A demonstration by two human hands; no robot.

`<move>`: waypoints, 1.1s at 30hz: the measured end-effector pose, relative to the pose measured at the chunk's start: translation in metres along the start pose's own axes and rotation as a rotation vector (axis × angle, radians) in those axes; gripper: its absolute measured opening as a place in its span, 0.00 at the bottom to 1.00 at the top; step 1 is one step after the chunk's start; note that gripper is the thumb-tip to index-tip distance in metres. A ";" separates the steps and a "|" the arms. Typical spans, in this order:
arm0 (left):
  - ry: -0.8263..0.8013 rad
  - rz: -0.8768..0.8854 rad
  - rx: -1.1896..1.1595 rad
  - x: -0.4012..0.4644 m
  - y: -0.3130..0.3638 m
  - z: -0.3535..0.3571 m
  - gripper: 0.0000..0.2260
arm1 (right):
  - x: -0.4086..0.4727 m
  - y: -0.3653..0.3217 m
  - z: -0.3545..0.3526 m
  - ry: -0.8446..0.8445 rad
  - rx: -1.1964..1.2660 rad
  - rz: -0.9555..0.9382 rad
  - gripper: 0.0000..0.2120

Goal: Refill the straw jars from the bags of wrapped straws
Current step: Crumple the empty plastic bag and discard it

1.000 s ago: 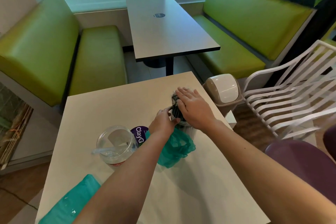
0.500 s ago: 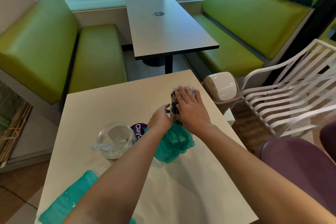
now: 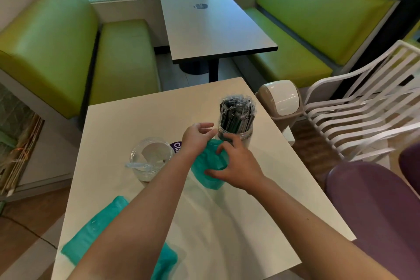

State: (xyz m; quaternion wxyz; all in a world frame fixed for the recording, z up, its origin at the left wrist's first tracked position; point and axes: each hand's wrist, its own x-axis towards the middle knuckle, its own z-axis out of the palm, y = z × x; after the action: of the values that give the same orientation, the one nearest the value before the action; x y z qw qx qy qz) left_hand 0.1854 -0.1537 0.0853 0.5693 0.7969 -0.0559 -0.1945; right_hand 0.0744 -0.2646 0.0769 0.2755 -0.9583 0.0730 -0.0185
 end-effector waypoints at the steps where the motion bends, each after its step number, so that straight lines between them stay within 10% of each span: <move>1: -0.007 -0.003 -0.037 -0.003 0.001 -0.002 0.13 | 0.000 -0.002 0.002 -0.043 0.037 0.039 0.23; 6: -0.187 -0.019 -0.078 -0.020 -0.004 -0.013 0.24 | 0.003 -0.004 -0.003 0.011 0.513 0.291 0.07; 13: -0.418 0.002 0.334 -0.031 -0.056 -0.008 0.41 | 0.009 0.009 -0.006 -0.015 1.113 0.539 0.16; 25: -0.260 0.033 0.662 -0.052 -0.072 -0.018 0.22 | -0.004 0.045 -0.001 0.127 0.960 0.860 0.14; 33: -0.552 -0.095 0.496 -0.064 -0.060 -0.005 0.27 | -0.010 0.034 0.007 0.116 1.138 0.887 0.13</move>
State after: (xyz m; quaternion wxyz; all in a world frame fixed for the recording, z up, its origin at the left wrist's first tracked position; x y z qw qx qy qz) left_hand 0.1208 -0.1083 0.0464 0.3126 0.8299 -0.2155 -0.4087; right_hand 0.0609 -0.2882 0.0531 0.7091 -0.5441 0.4484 0.0090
